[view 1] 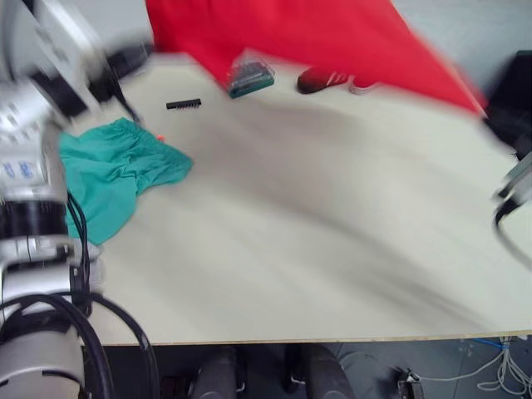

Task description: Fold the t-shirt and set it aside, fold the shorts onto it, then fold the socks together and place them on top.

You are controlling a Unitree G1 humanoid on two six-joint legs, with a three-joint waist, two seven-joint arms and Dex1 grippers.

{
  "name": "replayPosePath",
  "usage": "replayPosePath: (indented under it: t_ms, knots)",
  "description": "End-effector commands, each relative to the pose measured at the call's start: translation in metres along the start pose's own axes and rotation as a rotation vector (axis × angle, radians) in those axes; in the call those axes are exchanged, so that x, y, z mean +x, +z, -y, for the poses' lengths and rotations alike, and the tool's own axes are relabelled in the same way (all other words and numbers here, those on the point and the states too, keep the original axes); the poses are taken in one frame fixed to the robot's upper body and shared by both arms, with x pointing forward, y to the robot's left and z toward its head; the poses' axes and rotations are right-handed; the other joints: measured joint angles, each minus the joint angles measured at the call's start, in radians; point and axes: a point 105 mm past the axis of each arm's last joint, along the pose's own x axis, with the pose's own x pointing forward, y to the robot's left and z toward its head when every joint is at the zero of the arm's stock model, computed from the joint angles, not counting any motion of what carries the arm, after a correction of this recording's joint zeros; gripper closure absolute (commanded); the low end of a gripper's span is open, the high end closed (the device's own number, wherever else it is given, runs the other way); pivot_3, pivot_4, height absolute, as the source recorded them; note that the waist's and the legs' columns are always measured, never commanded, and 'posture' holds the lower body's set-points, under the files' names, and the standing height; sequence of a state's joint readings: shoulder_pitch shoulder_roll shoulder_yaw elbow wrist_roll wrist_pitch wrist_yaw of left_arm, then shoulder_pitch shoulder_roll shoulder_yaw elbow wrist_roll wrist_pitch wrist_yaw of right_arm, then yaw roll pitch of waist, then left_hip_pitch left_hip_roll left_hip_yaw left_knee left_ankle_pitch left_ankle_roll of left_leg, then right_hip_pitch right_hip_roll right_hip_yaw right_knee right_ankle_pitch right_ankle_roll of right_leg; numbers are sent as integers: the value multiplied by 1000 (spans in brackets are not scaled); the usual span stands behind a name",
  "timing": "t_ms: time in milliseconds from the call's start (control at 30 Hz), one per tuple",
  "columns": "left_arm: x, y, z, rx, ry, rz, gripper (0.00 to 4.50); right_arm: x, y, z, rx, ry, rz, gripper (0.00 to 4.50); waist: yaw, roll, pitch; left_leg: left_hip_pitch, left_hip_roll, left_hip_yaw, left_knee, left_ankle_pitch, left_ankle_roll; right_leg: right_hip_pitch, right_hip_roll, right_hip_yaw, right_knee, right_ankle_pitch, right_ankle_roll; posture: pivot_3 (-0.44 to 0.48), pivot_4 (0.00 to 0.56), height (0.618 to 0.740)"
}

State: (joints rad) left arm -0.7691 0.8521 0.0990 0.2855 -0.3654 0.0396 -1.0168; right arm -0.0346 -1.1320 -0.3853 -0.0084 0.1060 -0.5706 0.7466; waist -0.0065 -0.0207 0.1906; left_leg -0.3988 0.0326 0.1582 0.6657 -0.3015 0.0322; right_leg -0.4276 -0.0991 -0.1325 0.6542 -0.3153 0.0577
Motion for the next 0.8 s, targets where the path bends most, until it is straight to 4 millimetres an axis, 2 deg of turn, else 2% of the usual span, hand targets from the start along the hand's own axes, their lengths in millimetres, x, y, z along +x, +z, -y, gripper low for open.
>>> replayPosePath:
  t_ms: [33,133,200,233,300,367,433,600,800]
  knots:
    - [-14,-2,61,-75,-315,-83,4500,-5,13,-31,91,142,37,4436,-1,0,0,-1,0,0,3,0,1,0,-1,2,0,1,1,0,150,740]
    - [-20,-15,94,-185,-407,-124,4500,-9,10,-68,170,230,41,4436,1,0,4,2,2,0,16,0,5,6,-5,5,-1,6,0,0,150,740]
    - [-30,-25,123,-256,-521,-217,4500,-17,5,-84,249,271,10,4436,5,1,5,16,5,-4,14,-7,2,23,-5,2,-12,9,-2,0,150,740]
    - [-36,-31,134,-278,-568,-264,4500,-22,4,-91,288,305,-8,4436,5,3,6,18,6,-5,12,-8,5,29,-4,1,-18,11,-5,0,150,740]
    - [-46,-35,148,-305,-626,-314,4500,-30,5,-99,344,361,-24,4436,5,6,4,27,7,-5,-1,-6,4,38,-3,4,-31,11,-16,0,150,740]
    - [-54,-37,156,-337,-670,-355,4500,-36,8,-104,422,406,-37,4436,5,6,4,28,7,-4,-3,-5,3,35,-3,5,-29,12,-15,0,150,740]
    - [-59,-39,160,-347,-693,-374,4500,-40,12,-107,475,447,-43,4436,5,7,4,28,7,-4,-3,-2,-5,32,-3,5,-23,14,-9,0,150,740]
    - [-74,-44,164,-392,-752,-440,4500,-58,20,-119,626,608,-84,4436,5,7,4,29,10,-5,-4,-4,-7,29,1,4,-11,0,-11,0,150,740]
    - [-94,-43,169,-487,-837,-510,4500,-66,25,-121,692,680,-108,4436,6,7,4,29,12,-5,-3,-7,-4,28,3,3,-11,0,-13,0,150,740]
